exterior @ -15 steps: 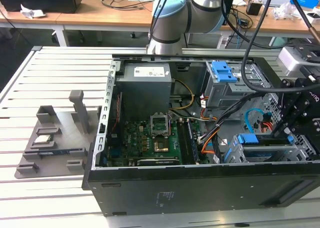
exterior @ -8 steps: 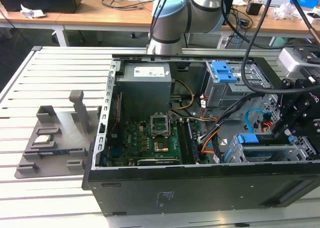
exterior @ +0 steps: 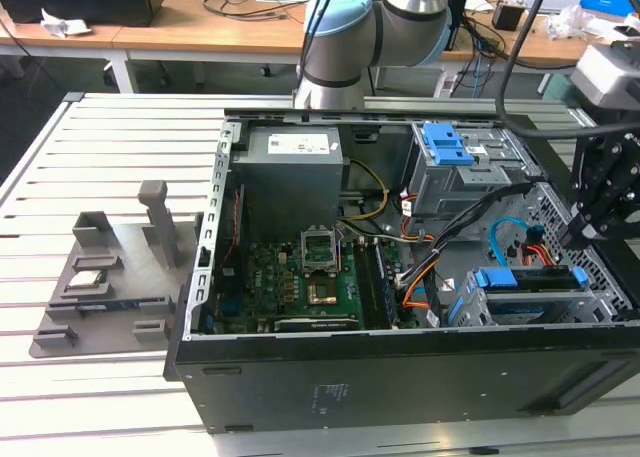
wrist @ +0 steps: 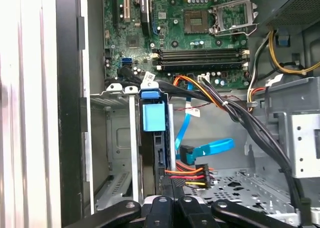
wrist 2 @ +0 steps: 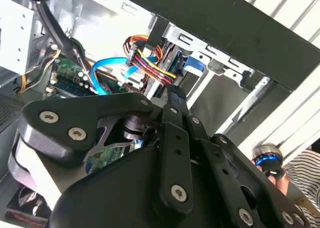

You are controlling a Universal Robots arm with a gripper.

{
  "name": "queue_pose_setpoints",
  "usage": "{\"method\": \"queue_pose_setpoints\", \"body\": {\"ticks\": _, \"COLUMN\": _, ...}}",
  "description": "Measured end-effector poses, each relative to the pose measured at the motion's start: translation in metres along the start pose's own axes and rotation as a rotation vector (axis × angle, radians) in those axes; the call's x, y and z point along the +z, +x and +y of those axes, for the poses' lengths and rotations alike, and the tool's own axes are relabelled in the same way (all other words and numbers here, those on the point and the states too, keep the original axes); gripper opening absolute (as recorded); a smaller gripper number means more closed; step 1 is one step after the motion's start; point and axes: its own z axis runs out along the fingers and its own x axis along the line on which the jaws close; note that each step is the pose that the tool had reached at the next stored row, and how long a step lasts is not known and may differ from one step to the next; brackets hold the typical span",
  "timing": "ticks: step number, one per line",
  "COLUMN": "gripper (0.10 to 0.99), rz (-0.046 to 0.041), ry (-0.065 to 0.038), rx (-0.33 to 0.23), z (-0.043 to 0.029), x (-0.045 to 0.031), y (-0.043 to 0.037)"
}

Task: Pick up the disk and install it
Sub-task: 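Insert the first disk wire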

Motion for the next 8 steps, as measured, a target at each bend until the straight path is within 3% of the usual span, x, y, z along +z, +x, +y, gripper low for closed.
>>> {"method": "queue_pose_setpoints", "body": {"ticks": 3, "gripper": 0.106, "rz": 0.0000, "ry": 0.000, "rx": 0.000, "z": 0.0007, "x": -0.0113, "y": -0.0006}}
{"method": "queue_pose_setpoints", "body": {"ticks": 8, "gripper": 0.106, "rz": -0.0003, "ry": 0.000, "rx": 0.000, "z": 0.0009, "x": -0.0143, "y": -0.0006}}
